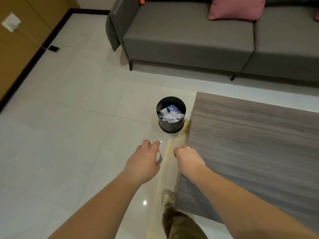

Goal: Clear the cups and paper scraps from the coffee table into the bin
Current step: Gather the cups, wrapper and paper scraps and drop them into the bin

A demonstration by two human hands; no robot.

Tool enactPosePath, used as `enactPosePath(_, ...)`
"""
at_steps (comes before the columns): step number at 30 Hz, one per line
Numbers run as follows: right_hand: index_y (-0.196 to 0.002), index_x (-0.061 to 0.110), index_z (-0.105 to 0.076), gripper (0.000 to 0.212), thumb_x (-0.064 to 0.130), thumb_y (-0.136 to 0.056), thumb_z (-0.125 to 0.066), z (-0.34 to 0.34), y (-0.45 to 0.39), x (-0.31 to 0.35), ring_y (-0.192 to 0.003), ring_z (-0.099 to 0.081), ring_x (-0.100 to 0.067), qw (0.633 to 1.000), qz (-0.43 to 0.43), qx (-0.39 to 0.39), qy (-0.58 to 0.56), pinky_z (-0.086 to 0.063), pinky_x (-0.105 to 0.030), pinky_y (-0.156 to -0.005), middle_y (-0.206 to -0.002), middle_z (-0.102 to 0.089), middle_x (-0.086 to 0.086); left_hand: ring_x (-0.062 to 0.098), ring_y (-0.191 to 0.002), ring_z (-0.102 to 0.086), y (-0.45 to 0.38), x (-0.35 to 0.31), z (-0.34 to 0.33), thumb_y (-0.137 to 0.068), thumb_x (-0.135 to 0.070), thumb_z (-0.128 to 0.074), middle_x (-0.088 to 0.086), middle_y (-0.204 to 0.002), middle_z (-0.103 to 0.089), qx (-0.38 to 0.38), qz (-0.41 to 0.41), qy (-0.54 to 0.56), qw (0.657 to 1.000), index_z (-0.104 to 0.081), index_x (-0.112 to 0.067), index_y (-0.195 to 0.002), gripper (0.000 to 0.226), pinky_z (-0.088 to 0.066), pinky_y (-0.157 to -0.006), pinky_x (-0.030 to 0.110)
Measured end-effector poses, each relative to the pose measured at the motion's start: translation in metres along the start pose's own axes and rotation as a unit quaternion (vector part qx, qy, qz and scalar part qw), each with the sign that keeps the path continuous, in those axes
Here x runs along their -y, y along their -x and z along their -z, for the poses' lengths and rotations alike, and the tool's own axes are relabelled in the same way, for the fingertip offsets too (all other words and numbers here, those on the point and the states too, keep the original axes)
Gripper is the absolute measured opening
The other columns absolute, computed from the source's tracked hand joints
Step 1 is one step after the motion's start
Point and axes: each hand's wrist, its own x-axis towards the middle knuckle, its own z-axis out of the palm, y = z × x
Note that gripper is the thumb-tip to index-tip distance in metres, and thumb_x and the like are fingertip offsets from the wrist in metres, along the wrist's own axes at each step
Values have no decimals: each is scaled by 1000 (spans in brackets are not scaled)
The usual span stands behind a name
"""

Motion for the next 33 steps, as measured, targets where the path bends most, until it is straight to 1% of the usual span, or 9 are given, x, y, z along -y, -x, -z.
enactPosePath(4, -101, 11, -51, 31, -13, -81, -44, 12, -32, 19, -77, -44, -25, 1000, -13, -7, -27, -48, -37, -67, -89, -41, -7, 25, -109, -48, -31, 29, 16, -88, -27, -56, 5, -129, -40, 0, -16, 5, 1000, -26, -26, -142, 62, -47, -90, 36)
enactPosePath(7, -109, 9, -54, 37, -13, -80, -45, 18, -52, 29, -86, -53, -30, 999, -22, -21, -42, -43, -36, -66, -101, -51, -12, 22, -112, -47, -56, 47, 27, -90, -34, -55, 2, -129, -41, -1, -31, -4, 1000, -25, -28, -143, 61, -48, -90, 35)
enactPosePath(10, -112, 10, -55, 39, -12, -80, -47, 25, -76, 35, -94, -57, -32, 997, -55, -22, -55, -44, -36, -69, -107, -53, -12, 20, -111, -47, -88, 65, 41, -91, -37, -54, 0, -129, -41, 5, -63, -19, 998, -25, -29, -143, 60, -49, -89, 33)
enactPosePath(15, -113, 10, -56, 36, -8, -84, -48, 47, -122, 51, -96, -59, -32, 988, -127, -28, -83, -52, -40, -79, -111, -55, -12, 18, -111, -47, -152, 96, 73, -90, -38, -53, -2, -129, -40, 17, -122, -48, 991, -24, -30, -143, 62, -49, -86, 31)
enactPosePath(20, -109, 12, -54, 33, -7, -84, -45, 64, -169, 78, -93, -61, -33, 973, -192, -26, -126, -47, -34, -73, -111, -57, -12, 18, -112, -45, -210, 125, 100, -88, -36, -54, -5, -127, -38, 34, -164, -68, 984, -23, -33, -142, 62, -50, -81, 32)
enactPosePath(22, -114, 13, -52, 35, -6, -85, -46, 67, -183, 85, -96, -61, -32, 966, -214, -14, -144, -48, -34, -76, -113, -57, -12, 18, -112, -44, -229, 132, 107, -88, -34, -54, -6, -127, -37, 46, -172, -71, 981, -22, -33, -141, 62, -50, -81, 32)
enactPosePath(28, -124, 11, -48, 36, 2, -89, -54, 82, -227, 72, -103, -59, -27, 953, -248, 29, -171, -51, -35, -89, -120, -55, -12, 18, -115, -42, -292, 132, 114, -89, -32, -52, -4, -130, -36, 67, -208, -86, 972, -22, -31, -142, 61, -48, -83, 31)
enactPosePath(30, -126, 11, -47, 38, 5, -90, -56, 86, -242, 61, -103, -61, -27, 951, -252, 15, -178, -51, -34, -89, -120, -55, -11, 19, -117, -41, -317, 127, 113, -89, -30, -53, -2, -131, -36, 76, -216, -92, 969, -20, -30, -143, 64, -48, -85, 31)
enactPosePath(33, -122, 13, -50, 29, 9, -93, -53, 88, -266, 40, -100, -62, -23, 947, -254, -27, -194, -50, -30, -86, -116, -58, -8, 17, -116, -41, -354, 117, 108, -88, -27, -54, -2, -131, -37, 82, -228, -92, 966, -18, -31, -144, 67, -46, -85, 28)
